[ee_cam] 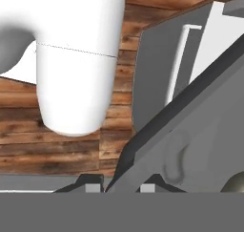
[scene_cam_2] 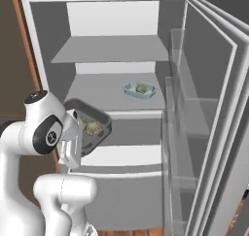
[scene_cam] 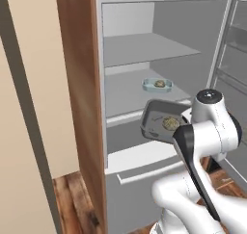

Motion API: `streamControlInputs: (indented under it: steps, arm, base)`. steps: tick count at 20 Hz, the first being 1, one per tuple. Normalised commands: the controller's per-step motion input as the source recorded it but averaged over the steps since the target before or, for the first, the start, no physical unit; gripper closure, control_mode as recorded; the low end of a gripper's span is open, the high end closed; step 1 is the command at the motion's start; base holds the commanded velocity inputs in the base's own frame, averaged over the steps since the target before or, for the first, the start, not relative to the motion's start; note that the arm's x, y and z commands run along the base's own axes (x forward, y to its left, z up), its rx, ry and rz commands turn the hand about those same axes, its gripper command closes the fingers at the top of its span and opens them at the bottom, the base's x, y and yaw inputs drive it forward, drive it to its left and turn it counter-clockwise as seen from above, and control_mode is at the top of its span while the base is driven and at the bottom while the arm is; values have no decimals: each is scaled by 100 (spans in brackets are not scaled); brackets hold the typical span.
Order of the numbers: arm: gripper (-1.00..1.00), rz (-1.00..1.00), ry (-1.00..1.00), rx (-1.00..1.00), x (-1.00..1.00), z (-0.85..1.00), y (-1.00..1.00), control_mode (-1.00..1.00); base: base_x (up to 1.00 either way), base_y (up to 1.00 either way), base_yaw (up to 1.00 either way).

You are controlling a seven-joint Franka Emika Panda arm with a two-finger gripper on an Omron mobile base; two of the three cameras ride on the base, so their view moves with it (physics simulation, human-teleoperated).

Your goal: Place two dumplings into each of the tupperware containers and then place the containers in the fridge.

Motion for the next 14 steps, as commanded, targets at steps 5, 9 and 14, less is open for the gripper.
streamControlInputs:
  steps: [5,9,14]
  arm:
    - [100,0,0,0,0,0,0,100]
    - [100,0,0,0,0,0,0,100]
    - [100,0,0,2,2,2,-7,-100]
  base:
    - [60,-9,26]
    - [54,-11,21]
    - [16,-20,7]
